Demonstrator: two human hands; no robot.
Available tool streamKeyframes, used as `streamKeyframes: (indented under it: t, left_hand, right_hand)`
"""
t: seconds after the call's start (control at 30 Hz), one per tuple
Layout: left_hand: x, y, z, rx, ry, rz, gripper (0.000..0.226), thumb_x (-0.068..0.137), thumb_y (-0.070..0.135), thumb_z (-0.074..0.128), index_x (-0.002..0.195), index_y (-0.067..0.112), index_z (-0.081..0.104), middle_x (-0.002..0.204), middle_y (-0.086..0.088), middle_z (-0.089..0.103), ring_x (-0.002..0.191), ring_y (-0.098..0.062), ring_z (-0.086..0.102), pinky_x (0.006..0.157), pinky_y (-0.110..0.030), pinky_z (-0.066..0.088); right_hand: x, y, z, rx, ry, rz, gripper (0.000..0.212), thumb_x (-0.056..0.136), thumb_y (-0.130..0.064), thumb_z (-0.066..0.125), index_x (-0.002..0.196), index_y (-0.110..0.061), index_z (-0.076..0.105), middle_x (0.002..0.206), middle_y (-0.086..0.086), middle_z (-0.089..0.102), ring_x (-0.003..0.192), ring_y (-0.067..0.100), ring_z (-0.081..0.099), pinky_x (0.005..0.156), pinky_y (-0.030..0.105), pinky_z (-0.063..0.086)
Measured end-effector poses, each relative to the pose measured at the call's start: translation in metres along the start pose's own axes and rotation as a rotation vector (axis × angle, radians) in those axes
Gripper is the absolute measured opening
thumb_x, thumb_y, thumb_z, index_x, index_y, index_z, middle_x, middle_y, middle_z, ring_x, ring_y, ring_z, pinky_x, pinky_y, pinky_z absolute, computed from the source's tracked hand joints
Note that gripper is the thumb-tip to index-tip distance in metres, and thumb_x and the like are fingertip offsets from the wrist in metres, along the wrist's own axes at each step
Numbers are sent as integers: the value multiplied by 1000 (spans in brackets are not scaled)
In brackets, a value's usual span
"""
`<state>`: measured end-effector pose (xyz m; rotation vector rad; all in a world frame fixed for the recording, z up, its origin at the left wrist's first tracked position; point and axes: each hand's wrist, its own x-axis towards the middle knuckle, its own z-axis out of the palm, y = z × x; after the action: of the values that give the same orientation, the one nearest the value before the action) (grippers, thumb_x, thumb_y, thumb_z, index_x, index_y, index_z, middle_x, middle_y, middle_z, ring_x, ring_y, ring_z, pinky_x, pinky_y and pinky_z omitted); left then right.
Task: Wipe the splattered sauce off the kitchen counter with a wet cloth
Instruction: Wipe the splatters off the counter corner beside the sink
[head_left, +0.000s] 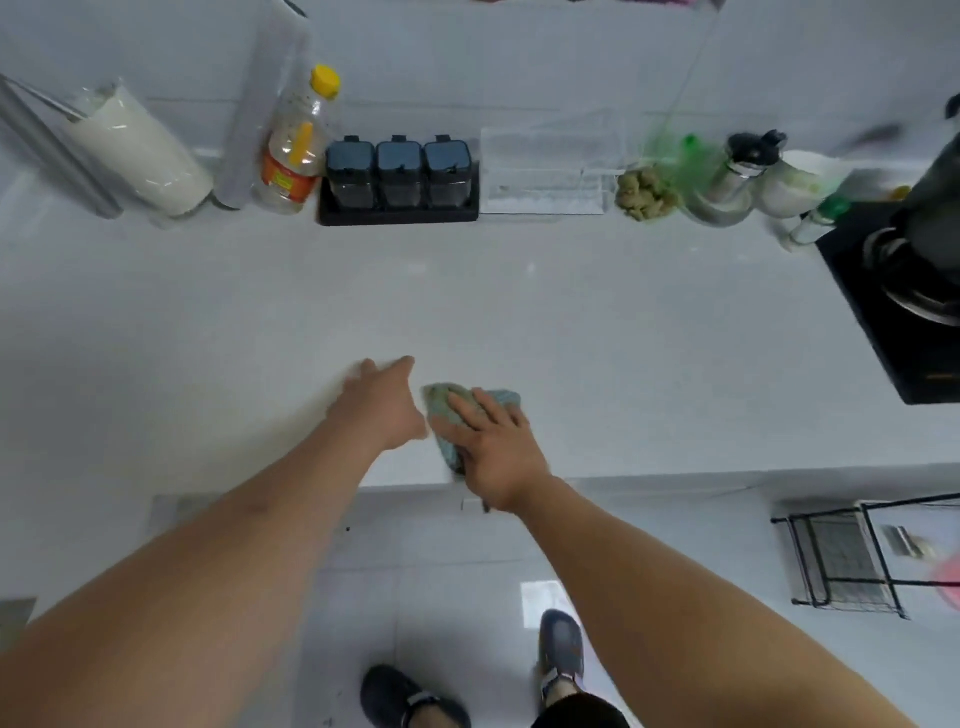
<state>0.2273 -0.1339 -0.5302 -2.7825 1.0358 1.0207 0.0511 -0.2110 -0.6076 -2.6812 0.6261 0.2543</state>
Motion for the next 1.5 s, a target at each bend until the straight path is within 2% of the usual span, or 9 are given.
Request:
streamKeyframes:
  t: [0.3, 0.5, 0.67, 0.87, 1.0, 1.13, 1.23, 1.33, 1.5]
  left_hand:
    - [15, 112, 69, 54, 33, -198, 81, 58, 64, 76, 125, 26, 52, 121, -13, 55, 117, -34, 47, 77, -42, 41]
    - [15, 118, 60, 162, 78, -130, 83, 68, 63, 84, 132, 18, 55, 119, -9, 67, 116, -33, 56, 92, -40, 48]
    - [14, 120, 63, 129, 72, -139, 92, 75, 58, 84, 147, 13, 48, 138, -15, 60, 131, -36, 51, 106, -44, 45]
    - [4, 117, 60, 123, 71, -138, 104, 82, 60, 79, 161, 14, 31, 156, -17, 47, 146, -34, 37, 117, -44, 35]
    - [2, 116, 61, 89, 50, -144, 108, 80, 63, 80, 164, 23, 25, 163, -17, 37, 150, -35, 33, 118, -45, 33]
    - [-7, 130, 60, 237, 73, -268, 93, 81, 69, 75, 156, 33, 33, 160, -18, 33, 146, -45, 33, 112, -59, 39]
    - [-23, 161, 71, 455, 190, -99, 57, 97, 44, 62, 147, 29, 40, 153, -16, 35, 137, -44, 39, 105, -56, 43]
    - [-38, 180, 85, 285, 221, 29, 44, 101, 22, 54, 144, 22, 47, 145, -16, 42, 128, -38, 51, 97, -48, 49]
    - [-78, 161, 97, 71, 107, 97, 52, 104, 24, 51, 155, 22, 41, 168, -11, 27, 151, -28, 34, 113, -41, 39]
  right_hand:
    - [-124, 258, -63, 26, 99, 553, 64, 89, -48, 26, 152, -44, 36, 167, 0, 23, 151, 34, 21, 116, 55, 26]
    - [-53, 321, -107, 165, 120, 825, 58, 89, -29, 42, 141, -45, 24, 167, -4, 4, 154, 33, -3, 117, 64, 7]
    - [36, 244, -104, 177, 26, 526, 72, 90, -31, 39, 156, -38, 11, 169, -5, -7, 154, 32, -15, 117, 66, -7]
    - [18, 106, -46, 44, -74, 11, 69, 97, -51, 41, 160, -39, 14, 170, -7, 0, 155, 28, -12, 120, 61, -10]
    - [-36, 136, -29, -14, -7, -87, 72, 93, -42, 54, 158, -41, 23, 169, -10, 11, 156, 25, 1, 122, 55, 0]
    - [-82, 235, -53, 25, 70, 130, 72, 89, -32, 59, 155, -43, 31, 168, -8, 19, 154, 29, 12, 120, 52, 16]
    - [-119, 317, -82, -28, 124, 359, 62, 86, -20, 57, 144, -36, 47, 161, -1, 34, 142, 35, 31, 105, 51, 42]
    - [-161, 370, -95, 34, 139, 637, 60, 85, -11, 55, 142, -29, 49, 154, 3, 35, 131, 35, 36, 95, 49, 48]
    - [-185, 337, -64, 79, 301, 878, 48, 86, -14, 60, 134, -19, 56, 148, 11, 42, 127, 37, 40, 95, 49, 49]
